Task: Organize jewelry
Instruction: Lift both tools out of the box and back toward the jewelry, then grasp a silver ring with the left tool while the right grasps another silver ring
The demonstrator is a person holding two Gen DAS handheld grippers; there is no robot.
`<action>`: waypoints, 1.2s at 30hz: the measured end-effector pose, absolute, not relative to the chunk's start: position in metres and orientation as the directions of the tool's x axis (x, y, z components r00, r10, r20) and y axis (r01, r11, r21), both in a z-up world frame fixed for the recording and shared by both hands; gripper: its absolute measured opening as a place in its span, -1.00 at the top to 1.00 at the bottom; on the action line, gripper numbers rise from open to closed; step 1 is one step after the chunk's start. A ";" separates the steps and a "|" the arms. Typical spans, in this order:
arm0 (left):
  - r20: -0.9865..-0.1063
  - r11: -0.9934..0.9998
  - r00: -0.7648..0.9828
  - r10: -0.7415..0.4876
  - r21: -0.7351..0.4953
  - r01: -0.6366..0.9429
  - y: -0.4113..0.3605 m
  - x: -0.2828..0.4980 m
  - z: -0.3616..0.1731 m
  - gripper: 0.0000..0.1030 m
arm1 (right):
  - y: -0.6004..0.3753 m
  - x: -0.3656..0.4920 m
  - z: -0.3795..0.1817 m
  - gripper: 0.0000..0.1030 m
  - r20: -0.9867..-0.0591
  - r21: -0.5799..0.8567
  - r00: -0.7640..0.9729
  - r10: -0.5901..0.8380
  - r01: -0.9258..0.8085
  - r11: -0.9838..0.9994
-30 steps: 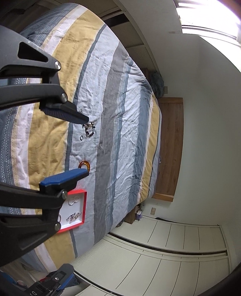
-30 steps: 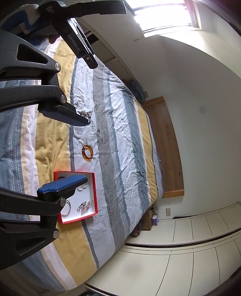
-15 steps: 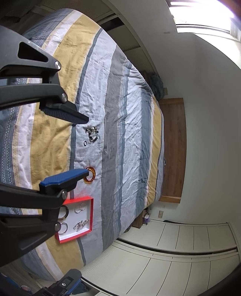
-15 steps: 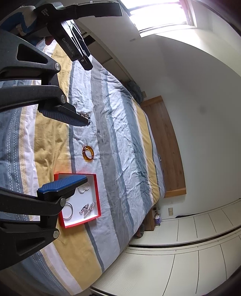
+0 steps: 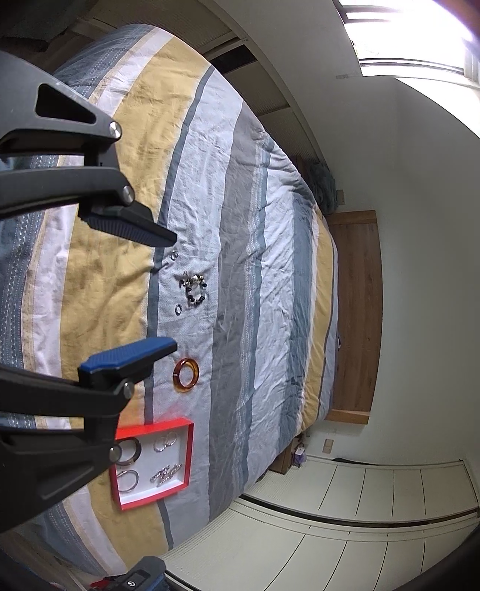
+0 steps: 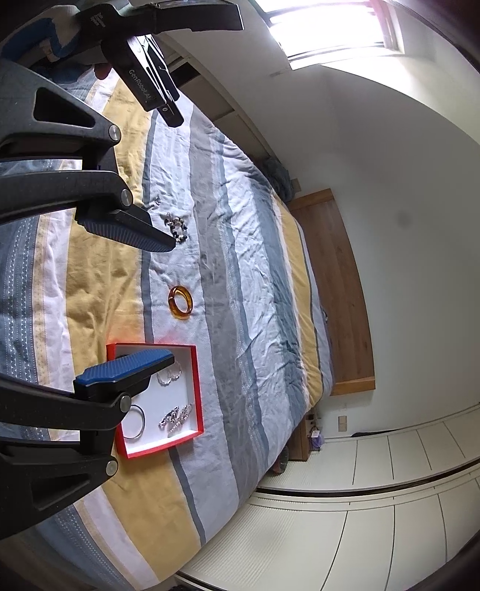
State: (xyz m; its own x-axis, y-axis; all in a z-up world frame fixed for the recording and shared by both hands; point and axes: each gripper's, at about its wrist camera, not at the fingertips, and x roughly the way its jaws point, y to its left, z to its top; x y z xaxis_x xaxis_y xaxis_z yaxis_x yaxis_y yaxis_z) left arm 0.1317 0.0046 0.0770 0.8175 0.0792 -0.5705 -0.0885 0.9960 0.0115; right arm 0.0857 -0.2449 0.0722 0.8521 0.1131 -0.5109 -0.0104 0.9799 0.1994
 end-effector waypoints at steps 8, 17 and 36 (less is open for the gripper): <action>-0.615 0.985 0.775 0.146 0.020 -0.171 0.049 0.160 0.038 0.05 | -0.221 0.122 0.046 -0.05 -0.552 0.171 0.816 0.174 -0.093 0.981; -0.648 0.979 0.745 0.157 0.002 -0.205 0.080 0.200 -0.008 0.05 | -0.201 0.177 0.009 -0.05 -0.603 0.169 0.764 0.229 -0.158 0.973; -0.744 0.991 0.666 0.054 -0.042 -0.127 0.112 0.322 -0.119 0.05 | -0.129 0.340 -0.092 0.08 -0.730 0.157 0.582 0.358 -0.367 0.917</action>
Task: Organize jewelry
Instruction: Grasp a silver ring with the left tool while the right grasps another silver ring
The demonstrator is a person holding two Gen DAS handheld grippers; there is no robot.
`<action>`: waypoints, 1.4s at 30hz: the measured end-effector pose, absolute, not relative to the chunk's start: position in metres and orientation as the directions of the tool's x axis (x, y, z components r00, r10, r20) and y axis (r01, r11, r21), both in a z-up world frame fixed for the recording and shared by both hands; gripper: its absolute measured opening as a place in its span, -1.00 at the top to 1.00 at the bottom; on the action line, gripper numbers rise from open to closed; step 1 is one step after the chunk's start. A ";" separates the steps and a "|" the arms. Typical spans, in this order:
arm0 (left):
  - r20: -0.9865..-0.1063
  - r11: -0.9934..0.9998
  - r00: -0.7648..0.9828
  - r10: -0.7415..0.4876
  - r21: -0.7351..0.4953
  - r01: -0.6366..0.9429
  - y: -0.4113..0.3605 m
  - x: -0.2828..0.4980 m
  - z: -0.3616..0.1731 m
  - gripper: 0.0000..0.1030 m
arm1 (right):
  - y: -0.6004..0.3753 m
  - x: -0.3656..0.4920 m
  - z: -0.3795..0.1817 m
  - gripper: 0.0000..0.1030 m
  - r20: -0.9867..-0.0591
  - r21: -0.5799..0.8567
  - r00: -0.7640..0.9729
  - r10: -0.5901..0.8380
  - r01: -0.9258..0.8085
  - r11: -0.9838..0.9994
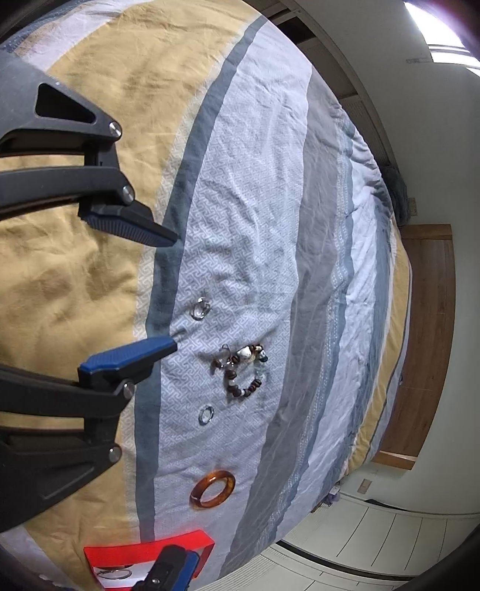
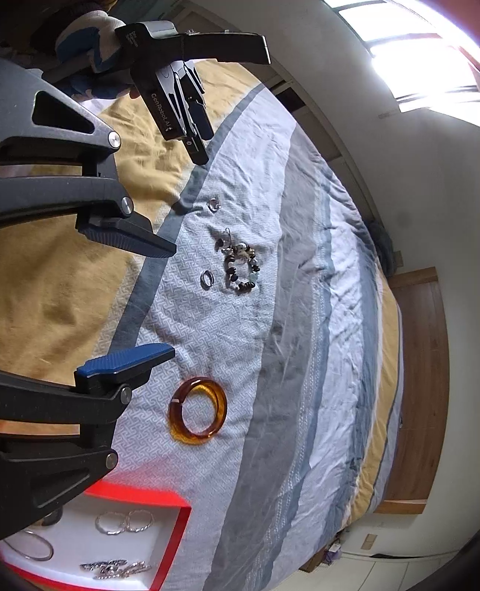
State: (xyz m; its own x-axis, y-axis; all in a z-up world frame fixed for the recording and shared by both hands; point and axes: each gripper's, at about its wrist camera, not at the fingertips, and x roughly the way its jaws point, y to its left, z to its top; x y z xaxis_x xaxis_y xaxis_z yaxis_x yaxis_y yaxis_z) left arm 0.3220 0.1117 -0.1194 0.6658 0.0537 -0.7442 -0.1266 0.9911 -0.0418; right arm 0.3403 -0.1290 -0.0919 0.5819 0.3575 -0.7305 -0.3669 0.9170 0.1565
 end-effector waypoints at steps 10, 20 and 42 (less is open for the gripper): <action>-0.764 0.996 0.643 0.043 -0.019 -0.088 0.110 0.370 -0.161 0.06 | -0.093 0.398 -0.146 0.14 -0.757 0.201 0.498 0.422 -0.437 0.877; -0.766 0.995 0.643 -0.001 -0.066 -0.078 0.121 0.386 -0.183 0.15 | -0.067 0.432 -0.182 0.27 -0.771 0.235 0.440 0.460 -0.475 0.848; -0.759 0.998 0.651 -0.019 -0.057 -0.038 0.113 0.386 -0.182 0.68 | -0.062 0.437 -0.189 0.61 -0.772 0.195 0.462 0.437 -0.482 0.854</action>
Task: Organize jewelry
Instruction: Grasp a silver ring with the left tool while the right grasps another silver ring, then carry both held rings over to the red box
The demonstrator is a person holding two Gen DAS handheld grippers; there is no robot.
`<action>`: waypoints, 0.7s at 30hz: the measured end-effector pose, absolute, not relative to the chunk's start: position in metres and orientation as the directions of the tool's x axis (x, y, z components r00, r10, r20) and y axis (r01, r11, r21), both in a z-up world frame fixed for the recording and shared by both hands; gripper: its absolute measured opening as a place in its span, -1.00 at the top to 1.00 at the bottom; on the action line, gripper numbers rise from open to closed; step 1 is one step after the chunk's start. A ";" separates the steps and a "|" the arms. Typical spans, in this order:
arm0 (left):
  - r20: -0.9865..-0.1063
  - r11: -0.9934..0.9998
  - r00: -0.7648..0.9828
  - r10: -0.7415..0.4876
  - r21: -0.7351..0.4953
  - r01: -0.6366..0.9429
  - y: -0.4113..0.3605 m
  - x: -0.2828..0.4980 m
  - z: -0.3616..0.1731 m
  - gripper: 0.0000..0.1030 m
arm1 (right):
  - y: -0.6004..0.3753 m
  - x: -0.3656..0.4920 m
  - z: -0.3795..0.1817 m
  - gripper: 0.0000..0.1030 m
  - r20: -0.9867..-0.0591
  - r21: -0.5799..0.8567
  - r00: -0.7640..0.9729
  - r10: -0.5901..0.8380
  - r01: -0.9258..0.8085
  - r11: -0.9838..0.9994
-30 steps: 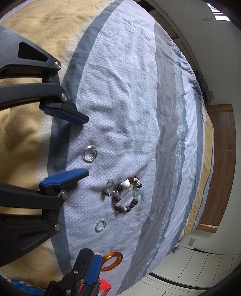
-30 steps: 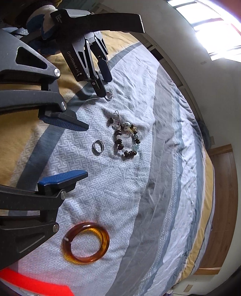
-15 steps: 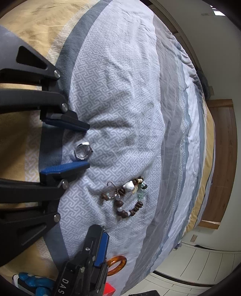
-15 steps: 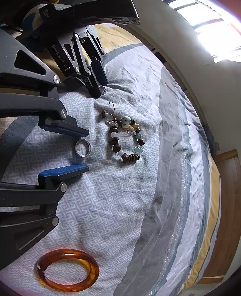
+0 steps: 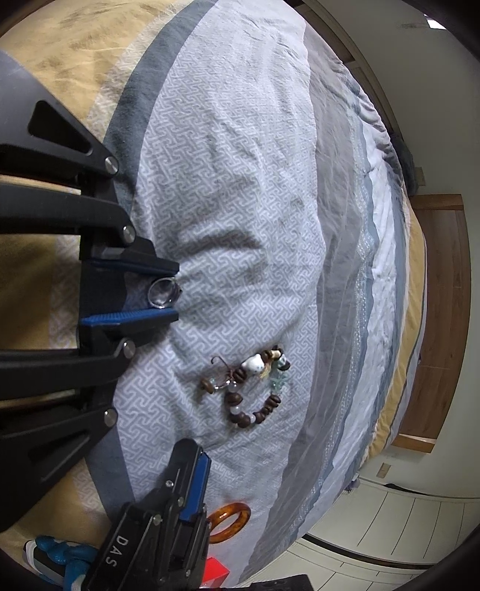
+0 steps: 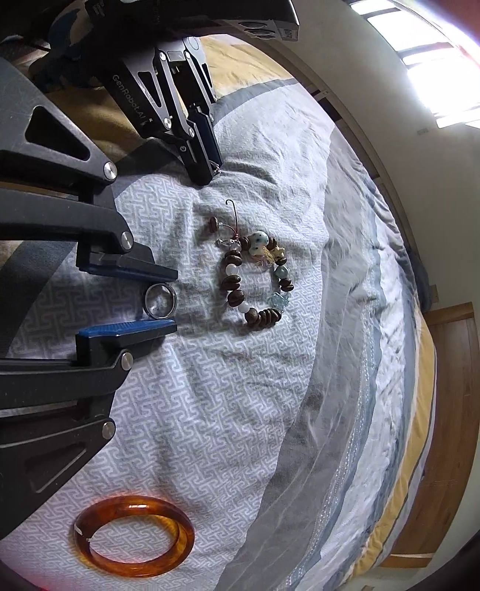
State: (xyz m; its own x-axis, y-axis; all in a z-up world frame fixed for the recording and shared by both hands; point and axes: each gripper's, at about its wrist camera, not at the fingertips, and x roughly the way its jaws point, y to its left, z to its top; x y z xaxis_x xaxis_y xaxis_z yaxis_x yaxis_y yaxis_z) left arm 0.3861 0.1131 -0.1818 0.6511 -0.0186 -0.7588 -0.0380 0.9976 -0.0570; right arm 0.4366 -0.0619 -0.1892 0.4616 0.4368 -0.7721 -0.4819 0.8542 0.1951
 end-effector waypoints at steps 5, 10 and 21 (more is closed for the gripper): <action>-0.759 0.997 0.651 -0.022 -0.063 -0.040 0.111 0.379 -0.172 0.68 | -0.075 0.422 -0.177 0.61 -0.764 0.218 0.472 0.440 -0.453 0.864; -0.756 0.997 0.654 -0.030 -0.068 -0.032 0.104 0.364 -0.158 0.68 | -0.091 0.400 -0.157 0.61 -0.757 0.222 0.492 0.430 -0.426 0.877; -0.715 0.996 0.694 -0.081 -0.092 0.022 0.075 0.301 -0.106 0.68 | -0.127 0.325 -0.100 0.61 -0.726 0.211 0.556 0.404 -0.379 0.901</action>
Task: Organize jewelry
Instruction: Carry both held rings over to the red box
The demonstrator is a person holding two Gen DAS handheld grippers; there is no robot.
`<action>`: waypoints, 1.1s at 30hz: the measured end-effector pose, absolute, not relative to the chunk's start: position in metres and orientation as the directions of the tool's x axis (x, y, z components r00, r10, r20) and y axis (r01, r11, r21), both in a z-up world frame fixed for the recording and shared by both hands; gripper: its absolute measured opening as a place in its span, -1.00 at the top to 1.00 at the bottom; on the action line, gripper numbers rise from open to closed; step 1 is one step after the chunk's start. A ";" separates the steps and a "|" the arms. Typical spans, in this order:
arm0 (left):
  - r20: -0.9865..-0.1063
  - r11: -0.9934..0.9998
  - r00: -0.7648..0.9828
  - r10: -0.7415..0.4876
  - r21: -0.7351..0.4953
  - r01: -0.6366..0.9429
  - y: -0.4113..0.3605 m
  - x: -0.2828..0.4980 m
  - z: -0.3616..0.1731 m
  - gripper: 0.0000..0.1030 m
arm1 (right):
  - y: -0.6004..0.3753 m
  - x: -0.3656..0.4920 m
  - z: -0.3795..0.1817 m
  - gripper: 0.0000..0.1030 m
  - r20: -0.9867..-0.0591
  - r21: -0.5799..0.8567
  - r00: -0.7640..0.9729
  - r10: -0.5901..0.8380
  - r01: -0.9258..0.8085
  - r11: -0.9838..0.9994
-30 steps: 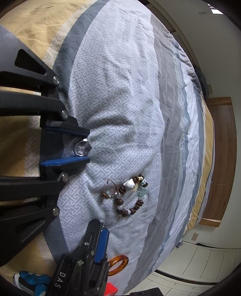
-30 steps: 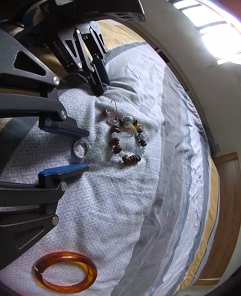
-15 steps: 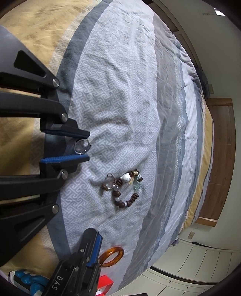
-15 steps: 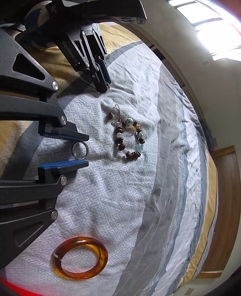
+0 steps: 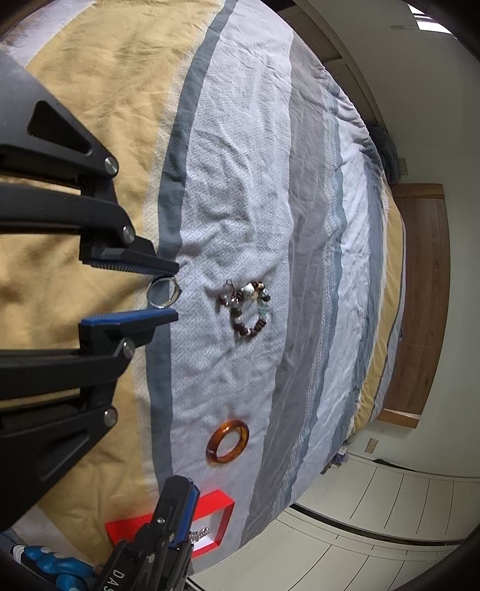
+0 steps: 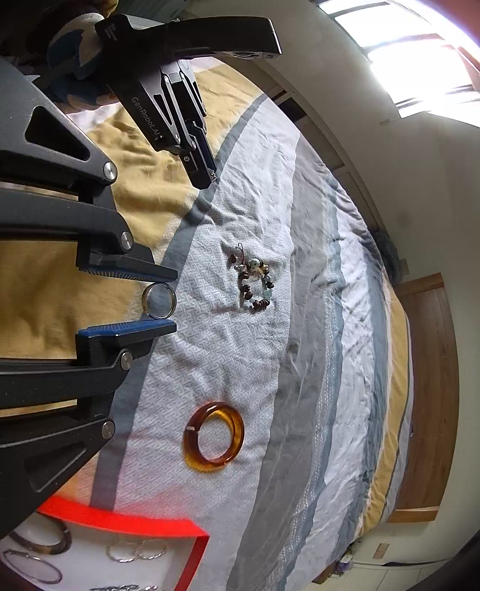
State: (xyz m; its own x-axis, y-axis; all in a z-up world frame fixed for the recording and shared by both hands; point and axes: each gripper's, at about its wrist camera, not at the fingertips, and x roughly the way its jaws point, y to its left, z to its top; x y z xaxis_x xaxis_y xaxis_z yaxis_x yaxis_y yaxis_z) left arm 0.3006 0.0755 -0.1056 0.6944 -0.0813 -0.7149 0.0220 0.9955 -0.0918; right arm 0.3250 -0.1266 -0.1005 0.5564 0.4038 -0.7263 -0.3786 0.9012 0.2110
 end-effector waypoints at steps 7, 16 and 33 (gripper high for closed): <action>-0.684 0.993 0.720 -0.118 -0.086 0.081 0.046 0.261 -0.072 0.68 | -0.159 0.271 -0.068 0.61 -0.702 0.197 0.607 0.373 -0.338 0.920; -0.673 0.977 0.710 -0.207 -0.100 0.190 -0.019 0.228 -0.046 0.68 | -0.230 0.221 -0.045 0.61 -0.675 0.192 0.676 0.296 -0.227 0.955; -0.711 0.891 0.587 -0.387 -0.124 0.437 -0.196 0.260 -0.055 0.68 | -0.387 0.217 -0.056 0.61 -0.704 0.142 0.703 0.100 0.002 0.990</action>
